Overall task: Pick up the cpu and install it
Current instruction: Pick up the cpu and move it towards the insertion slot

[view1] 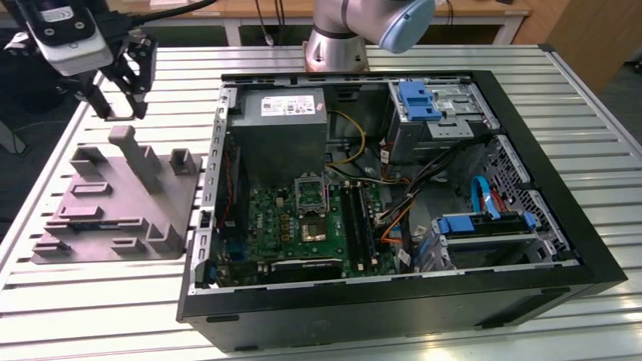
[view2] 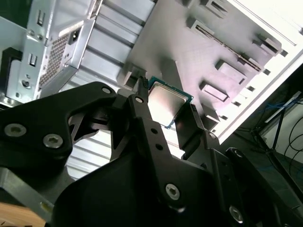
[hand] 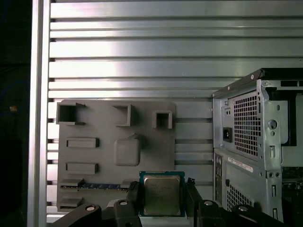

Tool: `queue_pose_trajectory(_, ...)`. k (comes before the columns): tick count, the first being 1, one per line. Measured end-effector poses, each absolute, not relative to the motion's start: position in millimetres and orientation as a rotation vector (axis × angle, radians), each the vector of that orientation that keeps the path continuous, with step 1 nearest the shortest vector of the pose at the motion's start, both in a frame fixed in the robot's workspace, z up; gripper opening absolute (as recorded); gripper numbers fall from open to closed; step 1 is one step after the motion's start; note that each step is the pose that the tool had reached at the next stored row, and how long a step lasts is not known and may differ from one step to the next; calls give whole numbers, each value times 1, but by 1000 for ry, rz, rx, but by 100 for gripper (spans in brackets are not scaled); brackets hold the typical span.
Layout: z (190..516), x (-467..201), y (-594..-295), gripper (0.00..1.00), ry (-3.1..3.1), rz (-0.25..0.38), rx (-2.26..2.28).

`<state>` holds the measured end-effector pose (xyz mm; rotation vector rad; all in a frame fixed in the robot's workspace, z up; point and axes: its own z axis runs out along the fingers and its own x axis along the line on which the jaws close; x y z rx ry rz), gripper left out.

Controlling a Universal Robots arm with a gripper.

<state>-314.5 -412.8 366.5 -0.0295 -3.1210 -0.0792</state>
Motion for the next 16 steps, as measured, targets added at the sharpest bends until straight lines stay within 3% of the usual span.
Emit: queue_pose_trajectory(16, 364, -285, -413, 47, -3123, -79, -29)
